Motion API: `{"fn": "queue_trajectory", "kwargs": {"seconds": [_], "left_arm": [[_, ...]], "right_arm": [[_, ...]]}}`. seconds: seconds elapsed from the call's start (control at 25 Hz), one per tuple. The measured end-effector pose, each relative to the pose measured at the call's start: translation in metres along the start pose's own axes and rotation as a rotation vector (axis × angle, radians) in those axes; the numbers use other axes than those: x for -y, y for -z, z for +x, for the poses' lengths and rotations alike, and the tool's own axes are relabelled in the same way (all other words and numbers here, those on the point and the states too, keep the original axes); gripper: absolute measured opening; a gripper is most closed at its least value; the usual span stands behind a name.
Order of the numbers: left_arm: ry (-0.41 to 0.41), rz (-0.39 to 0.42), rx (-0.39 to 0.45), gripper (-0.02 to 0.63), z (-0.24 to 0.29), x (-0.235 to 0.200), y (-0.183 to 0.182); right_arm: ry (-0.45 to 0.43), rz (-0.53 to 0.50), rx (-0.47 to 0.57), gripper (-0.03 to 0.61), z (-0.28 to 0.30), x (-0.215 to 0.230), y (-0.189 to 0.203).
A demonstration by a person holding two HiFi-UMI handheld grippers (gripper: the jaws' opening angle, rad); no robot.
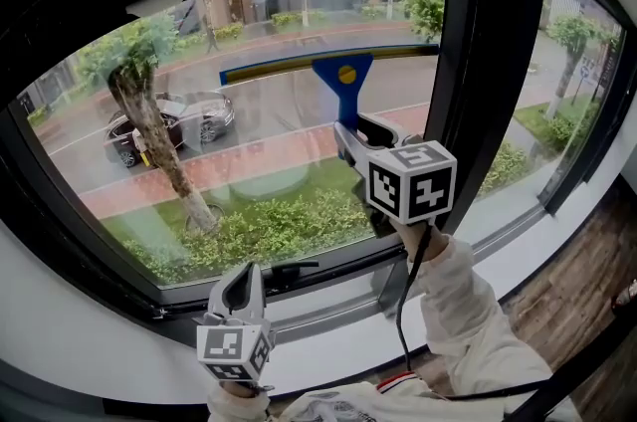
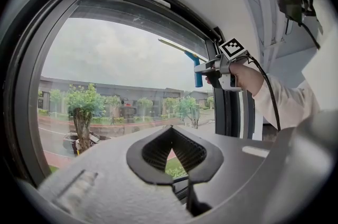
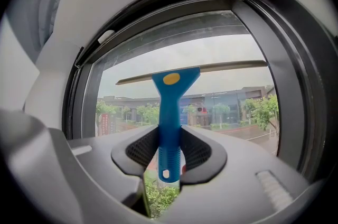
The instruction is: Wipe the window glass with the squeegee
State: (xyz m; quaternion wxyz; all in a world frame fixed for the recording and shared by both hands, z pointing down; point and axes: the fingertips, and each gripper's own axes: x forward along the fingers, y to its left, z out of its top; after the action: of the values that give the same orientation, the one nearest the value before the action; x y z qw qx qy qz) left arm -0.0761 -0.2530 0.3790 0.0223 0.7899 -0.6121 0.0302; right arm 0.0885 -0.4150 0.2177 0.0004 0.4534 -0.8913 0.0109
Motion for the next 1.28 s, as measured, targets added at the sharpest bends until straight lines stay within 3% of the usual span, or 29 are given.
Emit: {"fn": "queue_trajectory", "kwargs": {"seconds": [1.28], "left_arm": [[0.015, -0.010, -0.091, 0.000, -0.005, 0.023, 0.036]], "right_arm": [[0.014, 0.073, -0.226, 0.132, -0.033, -0.003, 0.178]]}}
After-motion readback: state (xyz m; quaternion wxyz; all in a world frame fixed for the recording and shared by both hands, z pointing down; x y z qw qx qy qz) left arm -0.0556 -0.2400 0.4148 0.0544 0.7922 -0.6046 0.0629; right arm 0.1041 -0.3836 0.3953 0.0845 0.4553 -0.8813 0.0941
